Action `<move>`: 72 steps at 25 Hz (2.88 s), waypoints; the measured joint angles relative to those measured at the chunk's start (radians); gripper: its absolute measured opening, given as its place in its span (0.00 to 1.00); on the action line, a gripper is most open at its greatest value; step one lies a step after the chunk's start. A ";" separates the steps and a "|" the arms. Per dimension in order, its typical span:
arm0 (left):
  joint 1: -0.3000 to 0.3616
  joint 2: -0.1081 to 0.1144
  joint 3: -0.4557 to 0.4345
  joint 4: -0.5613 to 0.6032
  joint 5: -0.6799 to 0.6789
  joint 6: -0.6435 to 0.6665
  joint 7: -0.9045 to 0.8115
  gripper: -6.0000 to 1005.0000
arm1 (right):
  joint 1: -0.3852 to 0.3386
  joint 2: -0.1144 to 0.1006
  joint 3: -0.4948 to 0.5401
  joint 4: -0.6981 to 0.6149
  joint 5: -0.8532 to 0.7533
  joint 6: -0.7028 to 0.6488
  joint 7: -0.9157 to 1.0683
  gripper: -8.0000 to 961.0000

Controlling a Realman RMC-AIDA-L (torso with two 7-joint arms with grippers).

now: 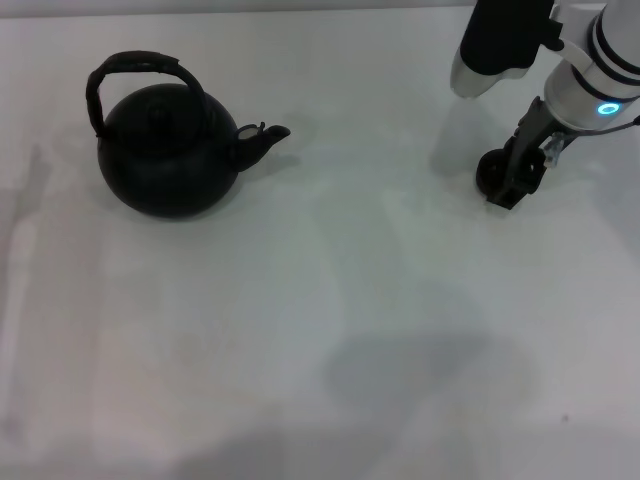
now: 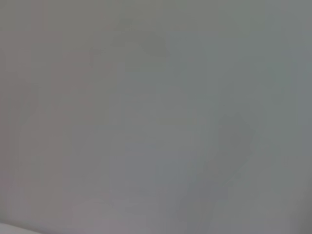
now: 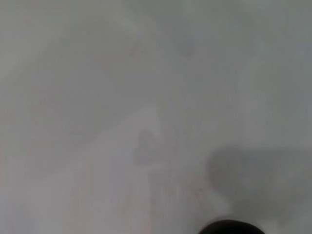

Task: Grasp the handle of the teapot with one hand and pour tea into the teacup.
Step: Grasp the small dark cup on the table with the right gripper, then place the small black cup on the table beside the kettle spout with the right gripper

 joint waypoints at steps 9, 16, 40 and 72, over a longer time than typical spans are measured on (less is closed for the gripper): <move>0.002 0.000 -0.001 0.001 -0.002 0.003 0.000 0.87 | 0.015 0.009 0.022 -0.114 0.034 0.090 -0.013 0.76; -0.006 0.001 -0.001 0.001 -0.002 0.003 0.000 0.87 | 0.093 0.016 -0.222 -0.126 0.212 0.092 0.001 0.76; -0.013 0.000 0.004 0.015 0.003 0.006 0.000 0.87 | 0.186 0.016 -0.547 -0.059 0.405 -0.064 0.025 0.76; -0.009 -0.001 0.001 0.016 0.005 0.007 0.000 0.87 | 0.115 0.013 -0.453 -0.135 0.409 -0.061 -0.008 0.89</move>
